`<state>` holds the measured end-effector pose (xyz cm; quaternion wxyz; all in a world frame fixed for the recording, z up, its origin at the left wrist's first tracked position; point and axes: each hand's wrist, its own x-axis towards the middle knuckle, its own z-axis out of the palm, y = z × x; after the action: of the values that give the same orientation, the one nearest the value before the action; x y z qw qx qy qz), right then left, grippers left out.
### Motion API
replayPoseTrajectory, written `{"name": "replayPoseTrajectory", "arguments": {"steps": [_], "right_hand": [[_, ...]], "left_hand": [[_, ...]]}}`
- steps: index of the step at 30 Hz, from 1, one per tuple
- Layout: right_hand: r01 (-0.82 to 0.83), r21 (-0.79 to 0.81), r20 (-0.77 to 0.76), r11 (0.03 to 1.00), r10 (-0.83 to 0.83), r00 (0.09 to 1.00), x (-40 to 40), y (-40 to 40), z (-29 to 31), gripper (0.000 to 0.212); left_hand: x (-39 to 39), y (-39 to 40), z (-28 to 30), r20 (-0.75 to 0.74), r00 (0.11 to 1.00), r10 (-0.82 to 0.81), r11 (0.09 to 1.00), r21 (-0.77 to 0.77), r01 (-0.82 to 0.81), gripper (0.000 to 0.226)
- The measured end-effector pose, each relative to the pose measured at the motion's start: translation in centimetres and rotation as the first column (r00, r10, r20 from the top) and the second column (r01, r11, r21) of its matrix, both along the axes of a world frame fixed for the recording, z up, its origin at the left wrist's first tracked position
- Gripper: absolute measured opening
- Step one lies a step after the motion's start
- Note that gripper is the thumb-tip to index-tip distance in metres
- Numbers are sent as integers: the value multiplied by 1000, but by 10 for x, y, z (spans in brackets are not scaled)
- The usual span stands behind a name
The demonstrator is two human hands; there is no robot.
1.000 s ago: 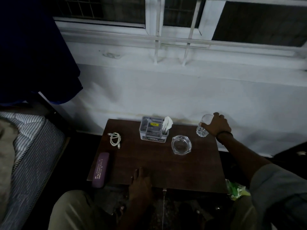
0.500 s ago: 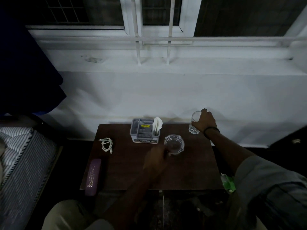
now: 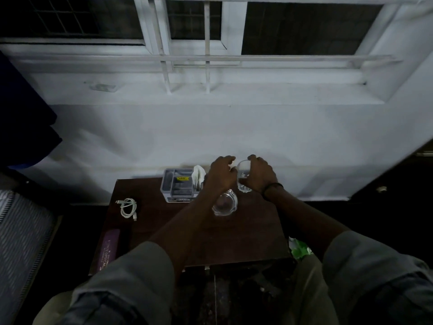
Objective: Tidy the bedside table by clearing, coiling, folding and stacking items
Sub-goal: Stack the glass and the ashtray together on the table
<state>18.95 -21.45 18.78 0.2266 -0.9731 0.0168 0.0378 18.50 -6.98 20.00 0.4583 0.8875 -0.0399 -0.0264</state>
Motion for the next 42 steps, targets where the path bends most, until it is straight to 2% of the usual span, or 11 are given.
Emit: {"name": "replayPoseTrajectory", "arguments": {"steps": [5, 11, 18, 27, 36, 42], "right_hand": [[-59, 53, 33, 997, 57, 998, -10, 22, 6, 72], [-119, 97, 24, 988, 117, 993, -17, 46, 0, 70], [-140, 83, 15, 987, 139, 990, -19, 54, -10, 71], [-156, 35, 26, 987, 155, 988, -23, 57, -14, 74], [-162, 22, 47, 987, 161, 986, -29, 62, -24, 67], [-151, 29, 19, 988, 150, 988, -30, 60, -33, 66]], "left_hand": [[-4, 3, 6, -57, 998, 36, 998, 62, -32, 38], [-15, 25, -1, -144, 983, 112, 992, 66, -104, 43], [-31, 34, -5, -73, 989, 127, 991, 42, -124, 23], [-39, 37, 0, -98, 986, 132, 991, 47, -128, 36], [-43, 44, -13, -220, 966, 138, 990, -8, -143, 31], [-48, 41, -12, -203, 972, 120, 992, -21, -127, 35]]}}
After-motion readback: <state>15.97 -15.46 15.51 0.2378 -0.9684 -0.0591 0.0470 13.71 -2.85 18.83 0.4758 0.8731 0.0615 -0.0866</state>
